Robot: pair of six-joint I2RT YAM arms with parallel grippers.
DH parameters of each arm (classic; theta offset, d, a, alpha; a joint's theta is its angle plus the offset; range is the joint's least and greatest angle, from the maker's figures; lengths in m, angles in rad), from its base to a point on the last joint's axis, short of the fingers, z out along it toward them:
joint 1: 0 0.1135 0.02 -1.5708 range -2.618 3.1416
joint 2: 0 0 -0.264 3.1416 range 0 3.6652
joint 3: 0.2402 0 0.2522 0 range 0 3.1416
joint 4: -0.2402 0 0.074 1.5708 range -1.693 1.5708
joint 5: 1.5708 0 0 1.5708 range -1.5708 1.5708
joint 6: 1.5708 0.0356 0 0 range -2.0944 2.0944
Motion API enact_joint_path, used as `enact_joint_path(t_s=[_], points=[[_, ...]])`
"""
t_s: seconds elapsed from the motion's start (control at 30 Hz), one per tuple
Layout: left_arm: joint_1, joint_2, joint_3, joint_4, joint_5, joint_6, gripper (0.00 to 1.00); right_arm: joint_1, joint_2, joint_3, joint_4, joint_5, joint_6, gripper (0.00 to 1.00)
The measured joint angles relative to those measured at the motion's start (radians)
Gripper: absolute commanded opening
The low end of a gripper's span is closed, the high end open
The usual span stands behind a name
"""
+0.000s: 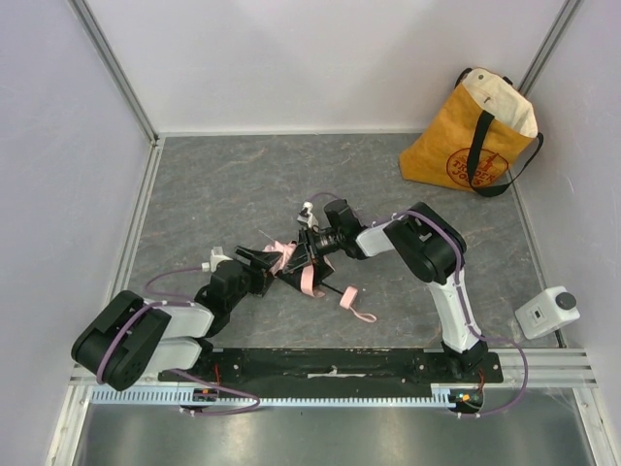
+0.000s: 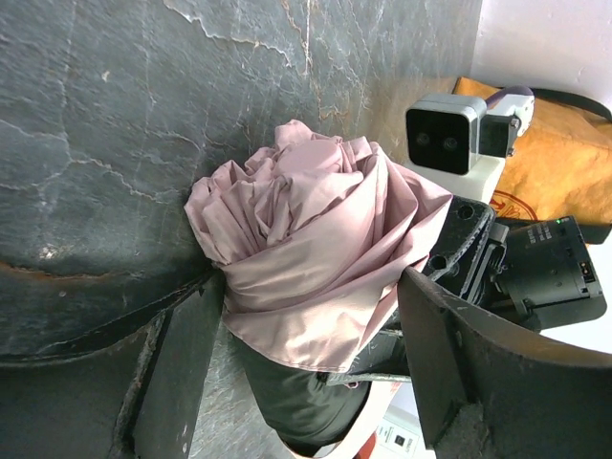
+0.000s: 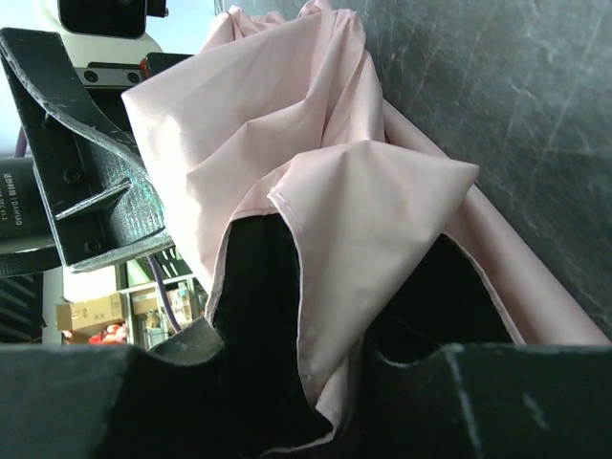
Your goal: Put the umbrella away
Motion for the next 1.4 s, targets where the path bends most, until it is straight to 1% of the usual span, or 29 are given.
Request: enact_joint_path(t_s=[0.07, 0.2, 0.3, 0.53, 0.63, 0.7, 0.8, 0.93, 1.0, 1.1, 1.13, 1.2, 1.23, 1.27, 1.3, 1.37, 1.4], points=[[0.0, 0.0, 0.0, 0.001, 0.003, 0.002, 0.82, 0.0, -0.002, -0.02, 0.04, 0.006, 0.033, 0.0], [0.0, -0.005, 0.0, 0.003, 0.005, 0.008, 0.87, -0.001, -0.005, -0.045, 0.097, 0.012, 0.083, 0.0], [0.0, -0.011, 0.0, 0.003, 0.013, 0.031, 0.89, -0.001, -0.012, -0.05, 0.095, 0.016, 0.083, 0.0], [0.001, 0.003, 0.002, 0.018, 0.052, 0.054, 0.89, 0.011, -0.064, -0.034, -0.027, 0.027, -0.014, 0.0], [0.008, 0.007, 0.002, 0.022, 0.076, 0.053, 0.87, 0.048, -0.067, 0.026, -0.158, 0.035, -0.13, 0.0], [0.013, 0.003, 0.002, 0.018, 0.085, 0.053, 0.82, 0.062, -0.07, 0.042, -0.202, 0.043, -0.188, 0.0], [0.013, -0.023, 0.002, -0.022, 0.093, 0.053, 0.68, 0.063, -0.072, 0.043, -0.235, 0.042, -0.244, 0.0], [0.011, -0.055, -0.003, -0.078, 0.103, 0.056, 0.59, 0.071, -0.072, 0.063, -0.321, 0.043, -0.347, 0.0], [0.008, -0.058, -0.007, -0.08, 0.105, 0.056, 0.47, 0.075, -0.071, 0.09, -0.395, 0.044, -0.415, 0.0], [0.007, -0.053, -0.008, -0.069, 0.105, 0.058, 0.24, 0.075, -0.062, 0.139, -0.491, 0.042, -0.498, 0.0], [0.007, -0.046, -0.008, -0.059, 0.105, 0.06, 0.15, 0.075, -0.056, 0.157, -0.524, 0.039, -0.525, 0.02], [0.006, -0.03, -0.01, -0.035, 0.106, 0.064, 0.07, 0.074, -0.046, 0.185, -0.577, 0.036, -0.566, 0.25], [0.006, -0.023, -0.011, -0.024, 0.106, 0.066, 0.02, 0.074, -0.045, 0.193, -0.597, 0.04, -0.581, 0.34], [0.006, -0.018, -0.011, -0.016, 0.107, 0.069, 0.02, 0.074, -0.045, 0.198, -0.61, 0.047, -0.592, 0.38], [0.006, -0.015, -0.012, -0.011, 0.107, 0.072, 0.02, 0.074, -0.045, 0.201, -0.62, 0.055, -0.597, 0.46], [0.004, -0.013, -0.013, -0.005, 0.106, 0.083, 0.02, 0.076, -0.047, 0.205, -0.641, 0.089, -0.598, 0.64], [0.002, -0.013, -0.013, -0.004, 0.103, 0.091, 0.02, 0.078, -0.053, 0.206, -0.654, 0.117, -0.598, 0.75]])
